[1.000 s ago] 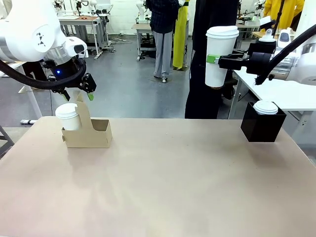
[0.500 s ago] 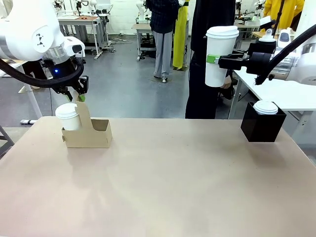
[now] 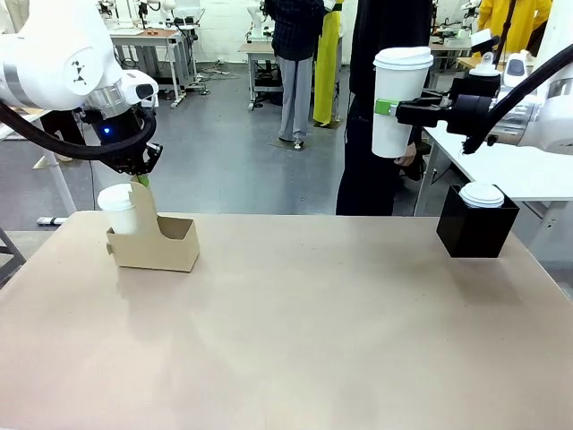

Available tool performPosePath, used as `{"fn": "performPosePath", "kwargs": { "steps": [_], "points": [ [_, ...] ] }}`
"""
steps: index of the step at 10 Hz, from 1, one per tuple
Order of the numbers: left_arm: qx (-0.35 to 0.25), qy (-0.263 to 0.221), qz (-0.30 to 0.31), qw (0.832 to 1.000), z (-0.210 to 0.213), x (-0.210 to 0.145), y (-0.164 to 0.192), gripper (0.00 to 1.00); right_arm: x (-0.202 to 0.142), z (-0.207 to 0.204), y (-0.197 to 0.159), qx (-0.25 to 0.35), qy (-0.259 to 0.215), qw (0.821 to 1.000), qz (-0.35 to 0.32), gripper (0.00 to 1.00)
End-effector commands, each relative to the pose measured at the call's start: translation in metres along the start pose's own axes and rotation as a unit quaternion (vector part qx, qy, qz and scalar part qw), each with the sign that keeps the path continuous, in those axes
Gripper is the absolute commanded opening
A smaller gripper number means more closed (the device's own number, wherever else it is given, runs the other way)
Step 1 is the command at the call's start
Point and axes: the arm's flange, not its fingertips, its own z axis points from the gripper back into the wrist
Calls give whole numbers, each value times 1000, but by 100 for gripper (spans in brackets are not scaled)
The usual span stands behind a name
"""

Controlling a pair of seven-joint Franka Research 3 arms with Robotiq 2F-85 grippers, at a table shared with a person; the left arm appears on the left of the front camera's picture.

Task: Pour a drink into a cup and package it in a carrier.
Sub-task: Position the Cup Carrier in the center of the table.

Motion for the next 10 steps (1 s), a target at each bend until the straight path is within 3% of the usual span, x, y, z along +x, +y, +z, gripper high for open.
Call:
{"fn": "performPosePath", "kwargs": {
  "steps": [1,2,6,7,10],
  "points": [
    [-28,4,-2,1000,0,8,4,0,3,-2,2,2,-8,1000,0,81],
    [0,0,0,1000,0,0,0,0,3,-2,2,2,-8,1000,0,81],
    [-7,2,1,1000,-2,1,-1,2,3,-2,2,2,-8,1000,0,81],
    [1,-11,20,1000,15,-5,-8,2,3,-2,2,2,-8,1000,0,81],
    [17,-20,29,999,71,-39,-73,2,3,-2,2,2,-8,1000,0,81]
  ]
}}
